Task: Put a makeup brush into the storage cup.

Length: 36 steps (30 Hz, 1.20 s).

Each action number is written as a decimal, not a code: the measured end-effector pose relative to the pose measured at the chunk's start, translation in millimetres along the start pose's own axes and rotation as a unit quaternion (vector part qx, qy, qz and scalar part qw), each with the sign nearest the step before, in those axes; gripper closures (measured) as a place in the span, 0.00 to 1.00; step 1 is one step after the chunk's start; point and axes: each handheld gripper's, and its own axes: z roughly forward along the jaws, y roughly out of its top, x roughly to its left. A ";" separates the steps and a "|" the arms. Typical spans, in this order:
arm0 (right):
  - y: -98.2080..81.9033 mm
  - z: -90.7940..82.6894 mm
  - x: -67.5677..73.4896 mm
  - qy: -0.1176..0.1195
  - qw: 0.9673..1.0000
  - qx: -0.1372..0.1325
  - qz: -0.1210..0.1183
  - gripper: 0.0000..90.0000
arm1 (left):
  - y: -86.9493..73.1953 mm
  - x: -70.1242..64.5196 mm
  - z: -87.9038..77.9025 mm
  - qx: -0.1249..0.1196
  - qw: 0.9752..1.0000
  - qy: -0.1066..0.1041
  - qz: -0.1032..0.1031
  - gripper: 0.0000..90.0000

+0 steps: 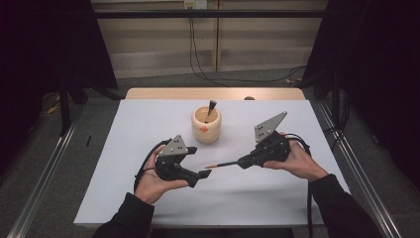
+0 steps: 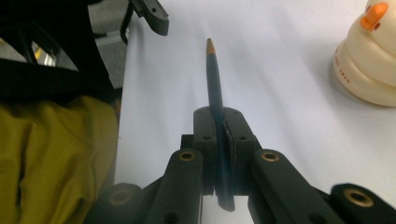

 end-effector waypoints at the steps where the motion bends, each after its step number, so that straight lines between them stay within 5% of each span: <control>1: -1.2 -0.6 -0.2 0.004 1.000 -0.005 0.003 0.95 | -0.5 0.3 -0.1 -0.005 1.000 0.002 0.000 0.15; 6: -4.2 -3.3 -0.9 0.000 1.000 -0.025 0.003 0.95 | -1.2 1.1 -1.2 -0.013 1.000 0.010 0.012 0.17; 26: -7.7 -18.6 -3.3 -0.013 0.994 -0.110 0.007 0.95 | -1.1 2.0 -9.5 -0.071 0.997 0.025 0.000 0.24; 36: -6.7 -20.3 -3.1 0.009 0.991 -0.132 0.002 0.95 | 1.4 -1.6 -11.5 -0.102 0.995 0.005 0.011 0.45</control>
